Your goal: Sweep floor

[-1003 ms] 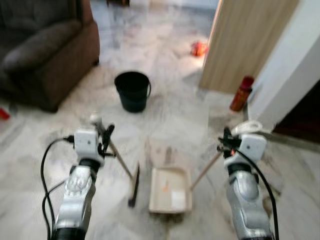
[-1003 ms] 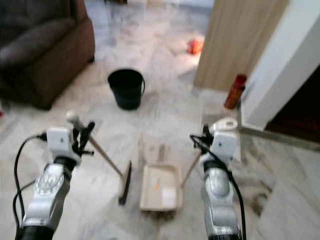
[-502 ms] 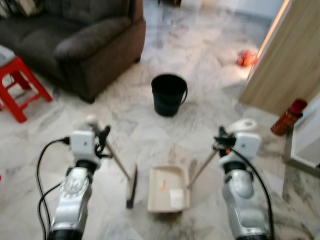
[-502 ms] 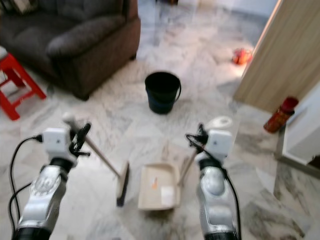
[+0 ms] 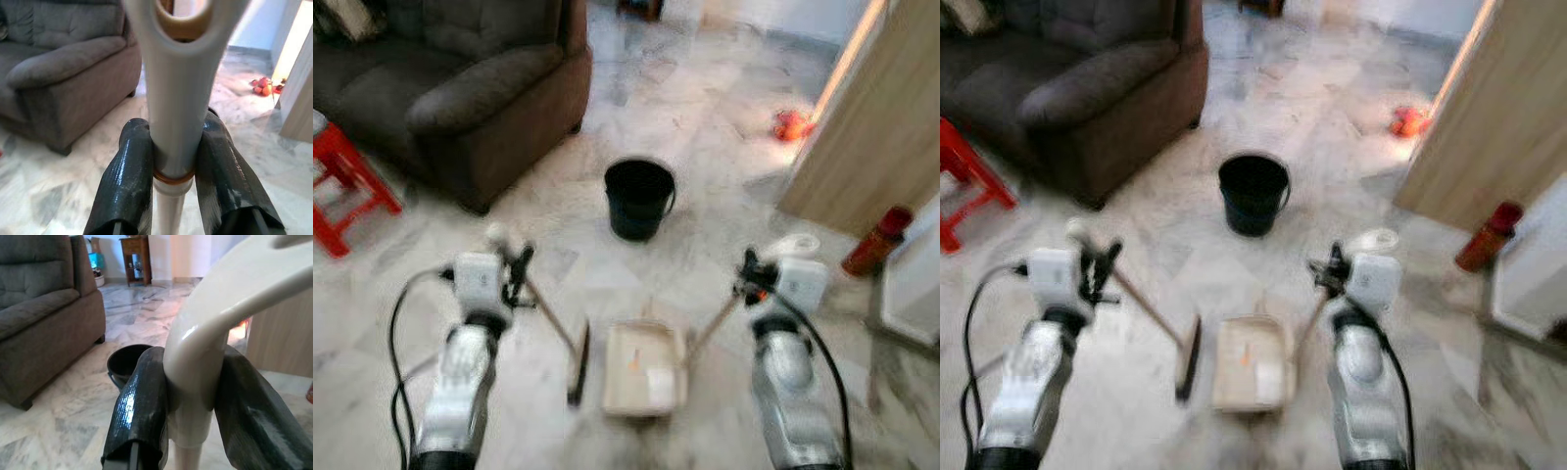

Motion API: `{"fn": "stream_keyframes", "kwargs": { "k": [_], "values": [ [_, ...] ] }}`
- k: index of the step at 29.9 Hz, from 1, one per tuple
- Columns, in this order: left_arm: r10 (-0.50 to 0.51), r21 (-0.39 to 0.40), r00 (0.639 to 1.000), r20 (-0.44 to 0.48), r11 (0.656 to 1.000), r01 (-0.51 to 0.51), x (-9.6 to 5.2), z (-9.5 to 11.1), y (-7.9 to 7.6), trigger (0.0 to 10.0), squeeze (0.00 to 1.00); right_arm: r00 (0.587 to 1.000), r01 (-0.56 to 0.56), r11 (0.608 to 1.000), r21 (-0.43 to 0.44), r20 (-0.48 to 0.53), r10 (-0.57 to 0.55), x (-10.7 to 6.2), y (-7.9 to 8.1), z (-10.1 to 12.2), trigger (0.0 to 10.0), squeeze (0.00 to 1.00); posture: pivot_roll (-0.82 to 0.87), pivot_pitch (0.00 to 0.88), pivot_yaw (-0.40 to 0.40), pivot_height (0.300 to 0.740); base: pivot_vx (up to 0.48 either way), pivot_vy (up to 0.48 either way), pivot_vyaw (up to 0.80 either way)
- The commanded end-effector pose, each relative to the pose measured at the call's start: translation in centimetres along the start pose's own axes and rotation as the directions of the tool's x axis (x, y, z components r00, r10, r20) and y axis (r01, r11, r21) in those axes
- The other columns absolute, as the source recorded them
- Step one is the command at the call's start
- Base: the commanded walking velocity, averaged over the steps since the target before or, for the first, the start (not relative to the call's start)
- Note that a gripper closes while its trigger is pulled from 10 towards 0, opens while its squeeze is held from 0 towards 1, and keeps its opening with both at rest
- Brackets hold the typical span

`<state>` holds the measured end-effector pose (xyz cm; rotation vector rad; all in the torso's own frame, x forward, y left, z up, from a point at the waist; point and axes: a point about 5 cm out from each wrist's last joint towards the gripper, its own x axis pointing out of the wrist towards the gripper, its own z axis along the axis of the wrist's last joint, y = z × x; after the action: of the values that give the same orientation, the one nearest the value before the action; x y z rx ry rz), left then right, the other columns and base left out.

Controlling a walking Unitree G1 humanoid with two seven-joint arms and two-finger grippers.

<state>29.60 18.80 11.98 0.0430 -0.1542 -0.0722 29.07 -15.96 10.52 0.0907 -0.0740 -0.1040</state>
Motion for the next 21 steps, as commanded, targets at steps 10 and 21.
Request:
{"fn": "stream_keyframes", "kwargs": {
  "k": [10,21],
  "values": [
    [-0.001,0.016,0.999,0.032,1.000,0.001,0.08,0.66,-0.02,10.0,0.00,0.999,-0.013,0.999,0.032,0.044,0.012,0.10,0.16,0.89,10.0,0.00,0.03,0.114,-0.009,0.740,0.288,0.000,0.00],
    [-0.001,0.018,0.999,0.033,1.000,0.000,0.17,0.71,0.04,10.0,0.00,0.999,-0.013,0.999,0.034,0.051,0.012,0.18,0.18,1.02,10.0,0.00,0.03,0.119,-0.006,0.740,0.287,0.000,0.00]
  ]
}}
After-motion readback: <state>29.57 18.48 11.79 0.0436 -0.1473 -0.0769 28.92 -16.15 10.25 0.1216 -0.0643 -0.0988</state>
